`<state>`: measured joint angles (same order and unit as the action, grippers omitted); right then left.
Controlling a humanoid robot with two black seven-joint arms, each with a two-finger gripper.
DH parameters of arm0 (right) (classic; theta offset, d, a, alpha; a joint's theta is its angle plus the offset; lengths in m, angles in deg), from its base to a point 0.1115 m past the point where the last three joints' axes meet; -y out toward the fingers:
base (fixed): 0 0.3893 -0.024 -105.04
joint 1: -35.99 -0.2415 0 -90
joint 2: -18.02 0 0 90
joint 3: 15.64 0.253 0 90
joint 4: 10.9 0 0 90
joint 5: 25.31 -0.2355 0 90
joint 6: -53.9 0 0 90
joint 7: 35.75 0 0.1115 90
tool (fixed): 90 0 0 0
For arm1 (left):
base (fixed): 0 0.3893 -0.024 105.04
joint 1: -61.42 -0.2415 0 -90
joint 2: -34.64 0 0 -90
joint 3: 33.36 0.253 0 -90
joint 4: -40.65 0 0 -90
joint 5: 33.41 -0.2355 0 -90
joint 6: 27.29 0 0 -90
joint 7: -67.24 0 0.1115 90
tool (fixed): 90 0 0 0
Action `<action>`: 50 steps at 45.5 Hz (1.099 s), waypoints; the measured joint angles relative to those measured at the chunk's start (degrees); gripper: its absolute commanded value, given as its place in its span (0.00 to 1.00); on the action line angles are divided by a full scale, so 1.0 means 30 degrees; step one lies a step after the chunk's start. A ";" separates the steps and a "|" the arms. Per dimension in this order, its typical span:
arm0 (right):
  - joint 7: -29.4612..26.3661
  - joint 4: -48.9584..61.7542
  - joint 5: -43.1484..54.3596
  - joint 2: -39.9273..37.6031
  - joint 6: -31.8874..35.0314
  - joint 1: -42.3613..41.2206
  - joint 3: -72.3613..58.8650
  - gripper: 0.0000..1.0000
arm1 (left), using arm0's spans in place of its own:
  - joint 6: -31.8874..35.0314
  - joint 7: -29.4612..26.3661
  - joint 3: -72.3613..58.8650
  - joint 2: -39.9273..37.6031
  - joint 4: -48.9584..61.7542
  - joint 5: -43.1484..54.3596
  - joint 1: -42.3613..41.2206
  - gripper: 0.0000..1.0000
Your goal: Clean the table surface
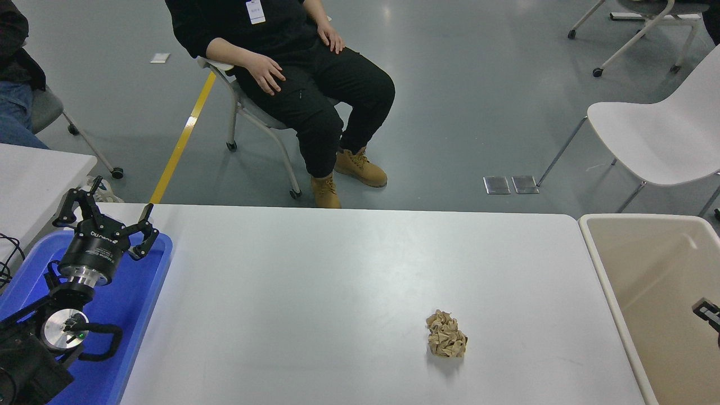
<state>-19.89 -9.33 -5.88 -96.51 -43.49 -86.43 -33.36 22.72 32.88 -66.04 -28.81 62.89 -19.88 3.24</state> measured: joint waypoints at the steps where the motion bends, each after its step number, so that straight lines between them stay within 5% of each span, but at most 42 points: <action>1: 0.0004 -0.0014 -0.0005 -0.0001 -0.0003 -0.0124 0.0116 0.82 | 0.0000 0.0000 0.0000 0.0001 0.0000 0.0000 0.0000 1.00; 7: 0.0028 -0.0114 -0.0042 -0.0046 -0.0040 -0.1412 0.1360 0.95 | 0.0000 0.0000 0.0000 0.0003 0.0000 0.0000 0.0000 1.00; 34: 0.0048 -0.2096 -0.2344 -0.0329 0.0897 -0.7337 0.9032 0.98 | 0.0000 0.0000 0.0001 -0.0001 0.0000 0.0000 0.0000 1.00; 50: 0.0075 -0.9561 -0.1863 -0.2086 0.1356 -0.8592 1.1258 0.98 | 0.0000 0.0000 0.0001 -0.0006 -0.0002 0.0000 0.0000 1.00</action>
<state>-19.66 -38.01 -11.47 -102.76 -39.43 -112.20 0.42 22.72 32.88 -66.04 -28.82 62.88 -19.88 3.24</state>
